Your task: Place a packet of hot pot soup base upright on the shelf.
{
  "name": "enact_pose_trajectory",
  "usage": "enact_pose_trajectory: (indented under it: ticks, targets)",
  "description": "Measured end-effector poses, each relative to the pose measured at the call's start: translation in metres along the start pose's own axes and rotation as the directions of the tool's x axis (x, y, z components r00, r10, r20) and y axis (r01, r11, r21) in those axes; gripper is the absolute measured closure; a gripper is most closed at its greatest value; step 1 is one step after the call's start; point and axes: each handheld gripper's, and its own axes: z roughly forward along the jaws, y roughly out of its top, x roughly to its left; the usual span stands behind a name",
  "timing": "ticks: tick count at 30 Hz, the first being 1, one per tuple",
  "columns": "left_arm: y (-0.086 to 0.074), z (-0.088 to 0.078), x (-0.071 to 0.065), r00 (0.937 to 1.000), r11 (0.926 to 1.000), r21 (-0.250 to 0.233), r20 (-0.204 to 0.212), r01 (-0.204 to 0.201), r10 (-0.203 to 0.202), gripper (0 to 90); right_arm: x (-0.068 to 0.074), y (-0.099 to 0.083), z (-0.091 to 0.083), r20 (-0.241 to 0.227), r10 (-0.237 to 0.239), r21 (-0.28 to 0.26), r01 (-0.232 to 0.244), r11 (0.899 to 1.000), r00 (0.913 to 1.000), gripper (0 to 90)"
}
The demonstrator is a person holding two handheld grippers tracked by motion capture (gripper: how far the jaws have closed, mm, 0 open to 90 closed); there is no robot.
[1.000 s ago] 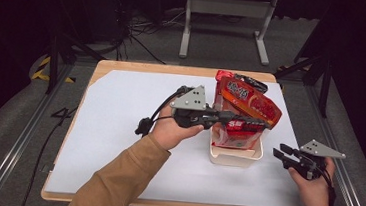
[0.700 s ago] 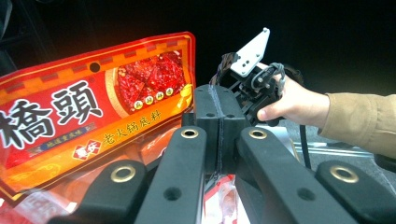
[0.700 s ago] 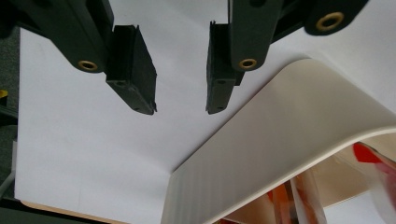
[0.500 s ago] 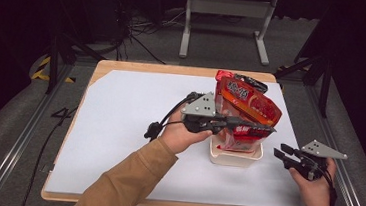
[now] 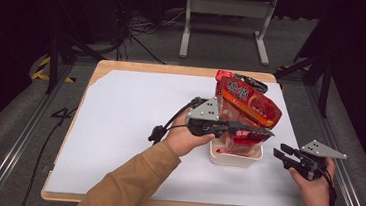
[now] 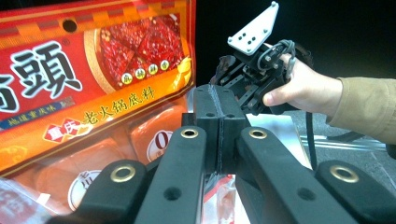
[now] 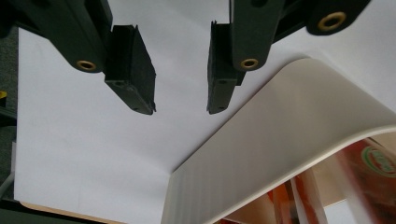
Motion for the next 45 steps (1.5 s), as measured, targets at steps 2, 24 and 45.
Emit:
enact_pose_trajectory:
  ticks: [2, 24, 45]
  targets:
    - [-0.003, 0.002, 0.001, 1.0000, 1.0000, 0.004, -0.001, 0.004, -0.004, 90.0, 0.000, 0.000, 0.000, -0.002, 0.003, 0.002, -0.003, 1.000, 1.0000, 61.8]
    - [-0.027, 0.009, 0.005, 0.9988, 0.9985, 0.025, -0.003, 0.050, -0.050, 90.0, 0.000, 0.000, -0.001, -0.001, 0.005, -0.002, -0.005, 1.000, 1.0000, 61.4]
    - [-0.045, -0.006, 0.014, 0.9931, 0.9930, 0.022, -0.018, 0.116, -0.116, 89.7, 0.000, 0.001, 0.001, -0.002, 0.003, -0.003, -0.003, 1.000, 1.0000, 60.8]
